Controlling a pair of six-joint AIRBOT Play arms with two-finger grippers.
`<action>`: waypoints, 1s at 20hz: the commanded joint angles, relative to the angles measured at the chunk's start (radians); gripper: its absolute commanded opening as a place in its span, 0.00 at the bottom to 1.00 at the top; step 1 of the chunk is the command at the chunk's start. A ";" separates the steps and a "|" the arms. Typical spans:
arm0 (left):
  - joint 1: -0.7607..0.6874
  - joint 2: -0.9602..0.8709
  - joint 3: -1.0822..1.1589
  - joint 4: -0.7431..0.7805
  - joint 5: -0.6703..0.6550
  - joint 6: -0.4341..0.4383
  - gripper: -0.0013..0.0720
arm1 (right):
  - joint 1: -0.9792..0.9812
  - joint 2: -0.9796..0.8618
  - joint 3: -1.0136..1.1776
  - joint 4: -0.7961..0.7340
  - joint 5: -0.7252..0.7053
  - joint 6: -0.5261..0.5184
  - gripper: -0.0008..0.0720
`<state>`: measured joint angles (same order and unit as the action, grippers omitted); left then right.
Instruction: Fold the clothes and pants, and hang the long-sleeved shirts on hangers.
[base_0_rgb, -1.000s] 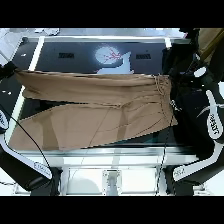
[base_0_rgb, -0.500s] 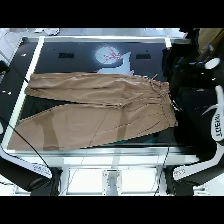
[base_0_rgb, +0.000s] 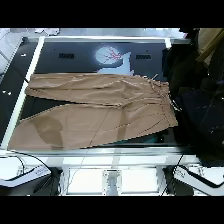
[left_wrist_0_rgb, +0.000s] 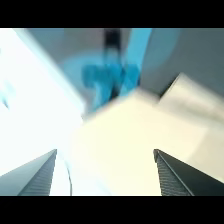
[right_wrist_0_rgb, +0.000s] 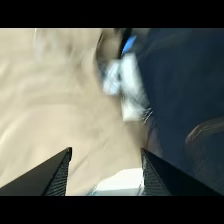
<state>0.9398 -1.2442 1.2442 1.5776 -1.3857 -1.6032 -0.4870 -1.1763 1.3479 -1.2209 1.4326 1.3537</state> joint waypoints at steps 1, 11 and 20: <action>0.231 0.102 -0.290 -0.245 -0.010 0.103 0.97 | -0.023 0.137 -0.232 0.131 0.125 -0.105 0.67; 0.665 -0.063 -0.378 -0.561 -0.035 0.532 0.97 | -0.023 0.151 -0.316 0.331 0.136 -0.116 0.67; 0.633 -0.216 -0.378 -0.698 0.027 0.696 0.96 | -0.023 0.154 -0.316 0.398 0.097 -0.080 0.67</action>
<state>1.5776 -1.4265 0.8665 0.9546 -1.3701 -0.9825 -0.5095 -1.0245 1.0325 -0.8440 1.5349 1.2518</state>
